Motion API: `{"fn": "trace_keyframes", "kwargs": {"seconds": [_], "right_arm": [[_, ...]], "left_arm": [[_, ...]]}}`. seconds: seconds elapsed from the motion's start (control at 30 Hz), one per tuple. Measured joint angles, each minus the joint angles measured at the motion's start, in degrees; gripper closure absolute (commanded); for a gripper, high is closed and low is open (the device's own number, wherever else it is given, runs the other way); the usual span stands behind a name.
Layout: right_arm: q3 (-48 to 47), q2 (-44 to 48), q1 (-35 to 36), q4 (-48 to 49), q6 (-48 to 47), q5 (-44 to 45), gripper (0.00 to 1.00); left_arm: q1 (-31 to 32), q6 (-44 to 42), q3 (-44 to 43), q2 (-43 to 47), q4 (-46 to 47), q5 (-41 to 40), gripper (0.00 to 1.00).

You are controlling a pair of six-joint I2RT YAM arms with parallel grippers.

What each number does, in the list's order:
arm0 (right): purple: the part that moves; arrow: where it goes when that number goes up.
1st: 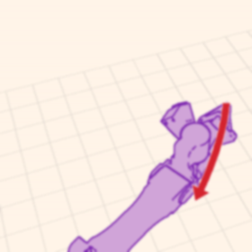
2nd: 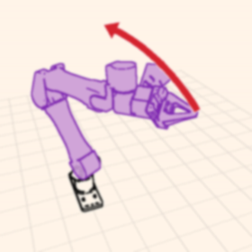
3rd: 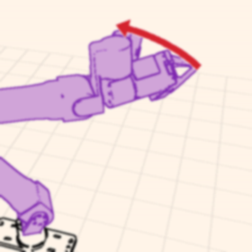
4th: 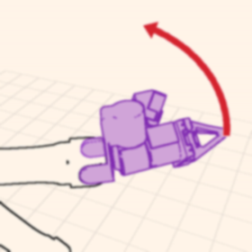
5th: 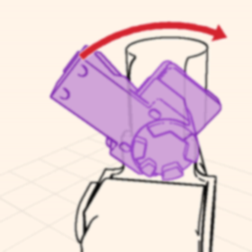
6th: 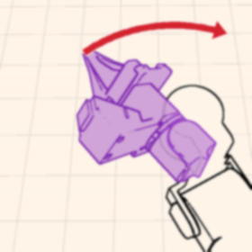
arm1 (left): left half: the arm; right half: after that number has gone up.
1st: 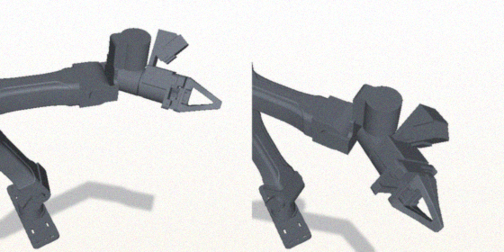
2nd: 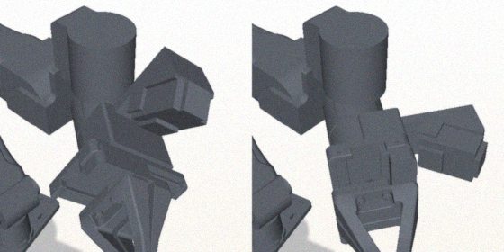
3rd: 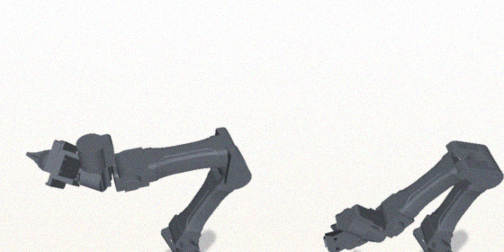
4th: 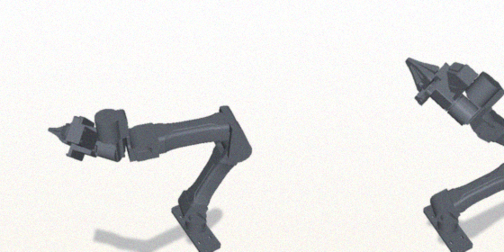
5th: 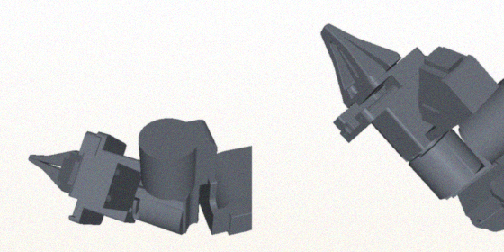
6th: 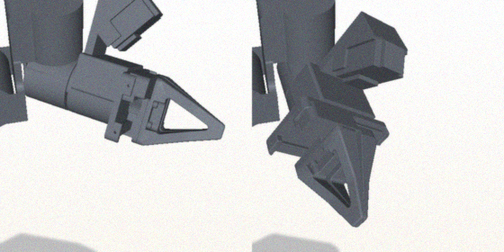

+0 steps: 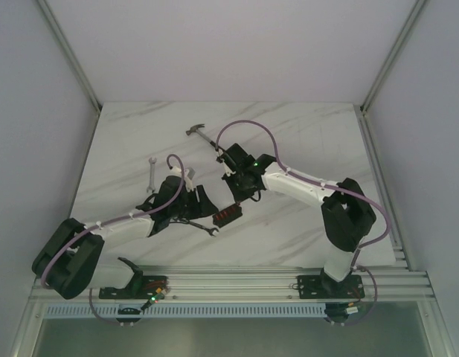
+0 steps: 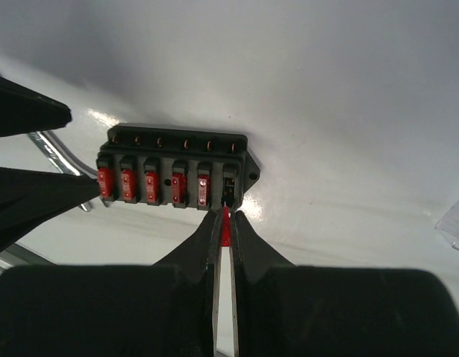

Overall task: Snap on the fuse box
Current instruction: Install the fuse at the fuse box base.

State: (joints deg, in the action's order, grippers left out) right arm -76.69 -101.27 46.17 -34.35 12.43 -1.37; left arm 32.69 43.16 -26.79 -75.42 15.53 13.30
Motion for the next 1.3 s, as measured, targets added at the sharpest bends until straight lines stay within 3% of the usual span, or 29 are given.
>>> {"fn": "trace_keyframes", "kwargs": {"seconds": [1.3], "right_arm": [[-2.86,-6.91,2.64,-2.14,-1.77,4.70,1.00]], "left_arm": [[0.00,-0.83,-2.82,-4.07,-4.92,1.53,0.47]]}}
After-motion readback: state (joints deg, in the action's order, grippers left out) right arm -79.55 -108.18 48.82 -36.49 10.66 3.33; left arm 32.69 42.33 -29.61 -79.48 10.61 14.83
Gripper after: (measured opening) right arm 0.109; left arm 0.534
